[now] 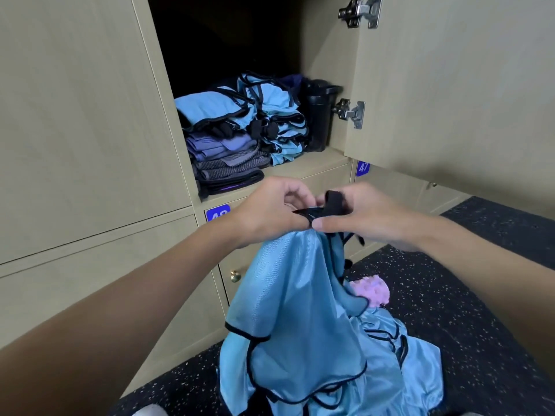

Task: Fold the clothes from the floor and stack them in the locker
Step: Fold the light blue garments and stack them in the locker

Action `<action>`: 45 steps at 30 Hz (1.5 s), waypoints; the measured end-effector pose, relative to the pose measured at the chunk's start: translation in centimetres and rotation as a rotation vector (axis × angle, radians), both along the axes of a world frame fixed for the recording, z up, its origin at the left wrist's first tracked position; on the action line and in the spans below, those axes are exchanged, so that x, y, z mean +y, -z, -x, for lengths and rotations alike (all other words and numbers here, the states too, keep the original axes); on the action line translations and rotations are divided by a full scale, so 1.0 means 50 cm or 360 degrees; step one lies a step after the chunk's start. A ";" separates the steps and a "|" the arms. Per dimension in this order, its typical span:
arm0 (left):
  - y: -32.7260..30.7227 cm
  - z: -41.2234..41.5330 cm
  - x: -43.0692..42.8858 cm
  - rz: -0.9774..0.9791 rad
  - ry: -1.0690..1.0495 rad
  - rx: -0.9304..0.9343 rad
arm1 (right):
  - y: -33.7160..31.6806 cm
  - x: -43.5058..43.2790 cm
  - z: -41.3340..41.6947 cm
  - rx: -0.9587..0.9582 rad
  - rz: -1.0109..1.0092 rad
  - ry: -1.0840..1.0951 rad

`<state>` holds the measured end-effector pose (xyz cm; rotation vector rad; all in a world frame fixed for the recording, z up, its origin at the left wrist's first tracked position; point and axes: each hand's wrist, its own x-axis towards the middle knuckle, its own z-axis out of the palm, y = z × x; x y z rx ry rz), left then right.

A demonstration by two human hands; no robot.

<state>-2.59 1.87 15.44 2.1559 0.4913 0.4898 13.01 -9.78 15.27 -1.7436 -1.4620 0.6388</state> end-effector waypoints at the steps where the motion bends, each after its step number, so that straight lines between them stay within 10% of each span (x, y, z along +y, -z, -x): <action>1: -0.001 0.000 -0.001 0.0016 -0.0029 0.0002 | 0.003 0.003 0.005 -0.0025 -0.0038 0.0013; 17: -0.017 0.079 0.070 -0.0197 -0.0037 0.0733 | 0.003 -0.027 -0.041 -0.0023 -0.0079 0.0451; 31: -0.045 0.016 0.000 -0.0397 0.0184 0.0226 | 0.017 0.009 0.028 0.0032 0.0058 -0.0140; 45: -0.073 0.056 0.042 -0.0555 -0.0053 0.0249 | 0.015 -0.007 -0.017 -0.0017 -0.0172 0.0260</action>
